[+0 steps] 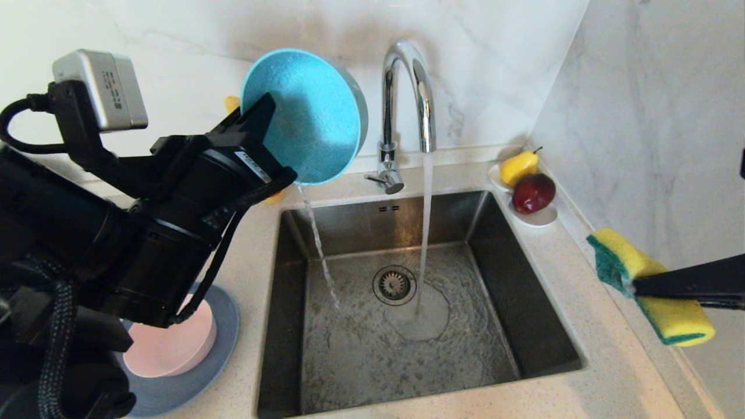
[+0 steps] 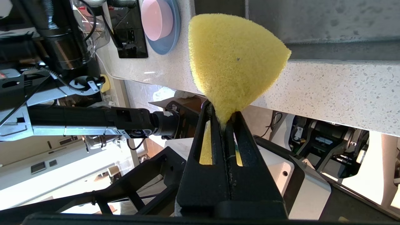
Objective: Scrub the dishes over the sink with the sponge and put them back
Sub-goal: Rinse the bowl
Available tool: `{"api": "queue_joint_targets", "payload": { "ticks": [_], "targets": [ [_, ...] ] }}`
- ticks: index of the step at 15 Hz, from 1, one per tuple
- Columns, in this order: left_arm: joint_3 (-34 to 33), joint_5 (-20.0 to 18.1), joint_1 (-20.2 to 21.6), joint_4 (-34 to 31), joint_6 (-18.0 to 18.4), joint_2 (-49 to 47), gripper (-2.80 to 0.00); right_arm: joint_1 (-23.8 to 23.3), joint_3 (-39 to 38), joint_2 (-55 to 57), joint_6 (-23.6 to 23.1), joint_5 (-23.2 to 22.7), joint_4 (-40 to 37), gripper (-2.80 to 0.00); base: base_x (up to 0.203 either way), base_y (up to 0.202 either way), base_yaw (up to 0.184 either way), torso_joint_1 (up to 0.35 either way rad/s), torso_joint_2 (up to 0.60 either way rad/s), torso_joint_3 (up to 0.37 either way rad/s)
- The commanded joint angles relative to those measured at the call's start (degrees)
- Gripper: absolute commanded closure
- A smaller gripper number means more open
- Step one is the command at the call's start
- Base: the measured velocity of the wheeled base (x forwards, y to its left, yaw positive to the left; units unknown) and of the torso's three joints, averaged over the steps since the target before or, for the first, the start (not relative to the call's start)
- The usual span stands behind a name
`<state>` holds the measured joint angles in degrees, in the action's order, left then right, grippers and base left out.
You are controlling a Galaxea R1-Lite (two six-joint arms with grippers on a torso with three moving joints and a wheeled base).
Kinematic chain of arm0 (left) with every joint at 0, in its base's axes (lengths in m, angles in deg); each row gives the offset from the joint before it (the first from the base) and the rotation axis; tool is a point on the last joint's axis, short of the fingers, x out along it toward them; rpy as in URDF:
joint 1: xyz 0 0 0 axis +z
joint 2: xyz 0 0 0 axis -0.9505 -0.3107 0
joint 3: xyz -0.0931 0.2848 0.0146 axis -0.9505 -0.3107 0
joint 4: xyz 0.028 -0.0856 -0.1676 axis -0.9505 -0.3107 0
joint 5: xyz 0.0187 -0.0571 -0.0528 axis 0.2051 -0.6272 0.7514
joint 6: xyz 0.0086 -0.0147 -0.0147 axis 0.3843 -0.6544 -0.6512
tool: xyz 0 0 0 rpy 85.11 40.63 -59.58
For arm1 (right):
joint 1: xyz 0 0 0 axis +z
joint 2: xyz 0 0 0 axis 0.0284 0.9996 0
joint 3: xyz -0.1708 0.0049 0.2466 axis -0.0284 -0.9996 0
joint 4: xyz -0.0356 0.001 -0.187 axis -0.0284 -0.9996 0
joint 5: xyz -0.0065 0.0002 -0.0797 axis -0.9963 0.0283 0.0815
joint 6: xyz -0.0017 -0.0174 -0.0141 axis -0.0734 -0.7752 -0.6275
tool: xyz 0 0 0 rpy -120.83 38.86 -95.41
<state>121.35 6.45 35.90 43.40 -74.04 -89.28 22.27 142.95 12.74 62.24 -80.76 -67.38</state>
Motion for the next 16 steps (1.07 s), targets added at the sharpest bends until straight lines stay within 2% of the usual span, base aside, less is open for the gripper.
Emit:
{"api": "queue_joint_targets", "payload": {
  "ticks": [1,3,6,10,16],
  "targets": [
    [0.4,0.1,0.0,0.5,-0.1,1.1,0.0,0.0,-0.3,0.2,0.2,-0.2,-0.2,0.0,0.0,0.0,0.0,0.0,0.0,0.0],
    [1.1,-0.3,0.0,0.5,-0.2,1.8,0.0,0.0,-0.5,0.1,0.2,-0.2,-0.2,0.0,0.0,0.0,0.0,0.0,0.0,0.0],
    [3.9,-3.1,0.1,0.5,-0.3,2.9,0.0,0.0,-1.3,0.3,0.2,-0.3,-0.2,0.0,0.0,0.0,0.0,0.0,0.0,0.0],
    [4.0,-4.9,0.1,0.5,0.1,3.5,0.0,0.0,-2.0,0.8,0.2,-0.6,-0.1,0.0,0.0,0.0,0.0,0.0,0.0,0.0],
    [3.9,-4.7,0.3,-0.2,0.0,3.2,0.0,0.0,-1.9,-0.2,0.2,-0.6,0.9,0.0,0.0,0.0,0.0,0.0,0.0,0.0]
  ]
}}
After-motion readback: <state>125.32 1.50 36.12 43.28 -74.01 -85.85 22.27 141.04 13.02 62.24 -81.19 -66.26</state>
